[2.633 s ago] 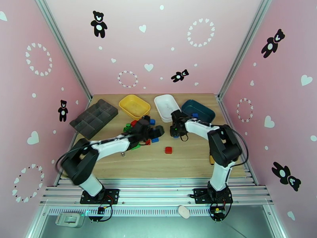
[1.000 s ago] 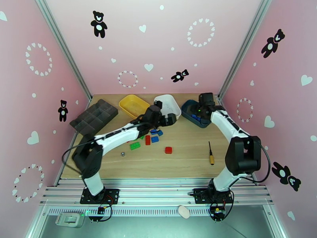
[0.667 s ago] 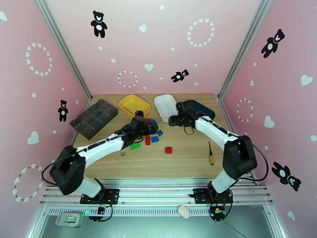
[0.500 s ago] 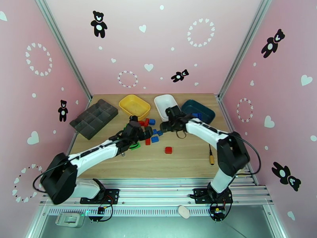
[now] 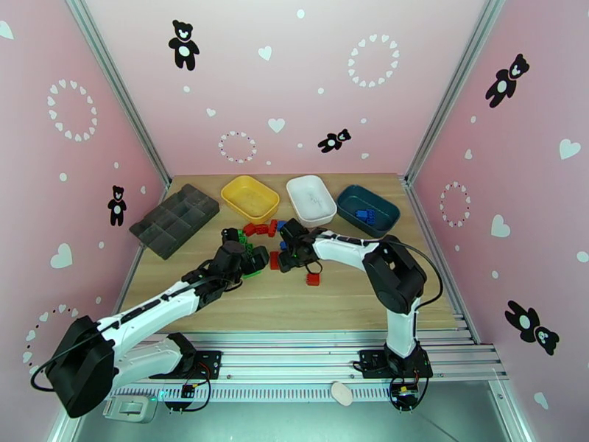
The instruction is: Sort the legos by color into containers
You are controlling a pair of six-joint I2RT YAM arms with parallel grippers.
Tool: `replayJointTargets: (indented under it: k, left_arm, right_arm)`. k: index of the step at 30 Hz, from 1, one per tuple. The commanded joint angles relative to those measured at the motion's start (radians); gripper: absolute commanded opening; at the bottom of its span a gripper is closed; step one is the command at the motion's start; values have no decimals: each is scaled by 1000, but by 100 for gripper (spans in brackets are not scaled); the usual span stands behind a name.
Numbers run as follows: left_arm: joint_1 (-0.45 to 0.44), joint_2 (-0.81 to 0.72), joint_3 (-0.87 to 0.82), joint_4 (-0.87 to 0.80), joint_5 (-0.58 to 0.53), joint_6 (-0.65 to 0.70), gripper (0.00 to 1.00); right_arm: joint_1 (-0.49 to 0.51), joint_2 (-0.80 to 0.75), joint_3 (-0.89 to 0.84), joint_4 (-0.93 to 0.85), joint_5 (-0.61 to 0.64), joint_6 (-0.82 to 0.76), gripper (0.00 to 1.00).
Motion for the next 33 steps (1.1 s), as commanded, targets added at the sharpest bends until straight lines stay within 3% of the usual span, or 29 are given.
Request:
replayJointTargets:
  k: [1, 21, 33]
  left_arm:
    - [6, -31, -30, -17, -25, -22, 98]
    - [6, 0, -29, 6, 1, -34, 98]
    - [6, 131, 38, 79, 86, -19, 98]
  right_arm:
    - [5, 39, 42, -27, 30, 21, 73]
    - [7, 113, 108, -19, 58, 57, 64]
    - [-1, 6, 43, -2, 89, 75, 52]
